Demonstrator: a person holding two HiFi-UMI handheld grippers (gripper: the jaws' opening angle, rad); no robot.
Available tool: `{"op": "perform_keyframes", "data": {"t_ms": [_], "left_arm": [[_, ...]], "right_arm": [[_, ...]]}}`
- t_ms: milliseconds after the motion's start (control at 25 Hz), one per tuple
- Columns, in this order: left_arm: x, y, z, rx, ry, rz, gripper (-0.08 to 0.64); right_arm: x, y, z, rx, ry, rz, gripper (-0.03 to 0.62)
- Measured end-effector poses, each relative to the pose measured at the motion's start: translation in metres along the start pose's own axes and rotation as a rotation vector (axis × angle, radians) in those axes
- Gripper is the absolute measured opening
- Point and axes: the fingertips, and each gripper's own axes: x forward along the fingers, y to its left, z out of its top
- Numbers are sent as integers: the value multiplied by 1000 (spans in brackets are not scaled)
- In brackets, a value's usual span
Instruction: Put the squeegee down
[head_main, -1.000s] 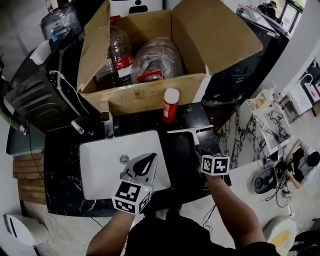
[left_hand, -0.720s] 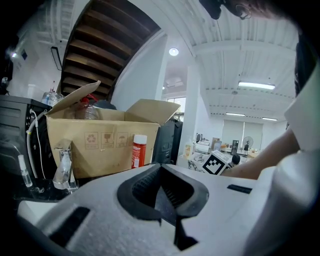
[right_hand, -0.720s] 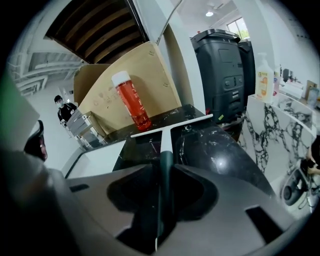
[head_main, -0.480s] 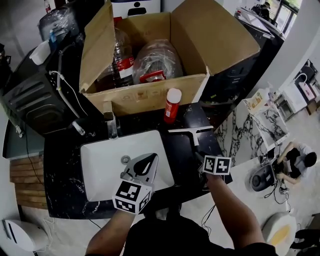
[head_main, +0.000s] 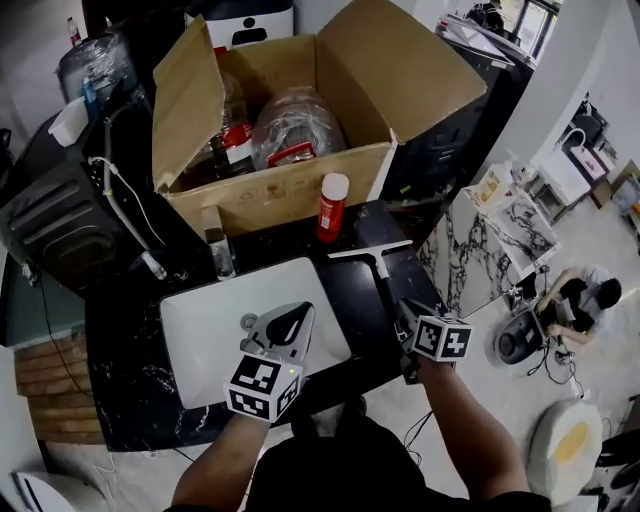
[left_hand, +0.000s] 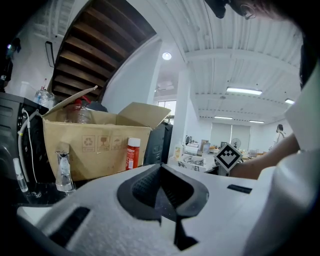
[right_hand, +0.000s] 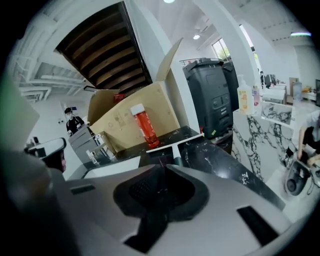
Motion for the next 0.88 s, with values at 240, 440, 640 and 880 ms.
{"op": "perform_keyframes", "data": {"t_ms": [240,440,640,880], "left_arm": [[1,-19,-1,-5,14,-49,5],[11,-36,-4,17,42,-76,5],[25,-53,-15,18,84,-80,5],[39,-74,2,31,86,-72,5]], "right_arm": [[-43,23,-13,-83,-20,37,5],[-76,18,-5,-93,-85,30,6],[-110,12,3,-96,-149,56,6],[-146,-10,25,-118,-219,50,6]]}}
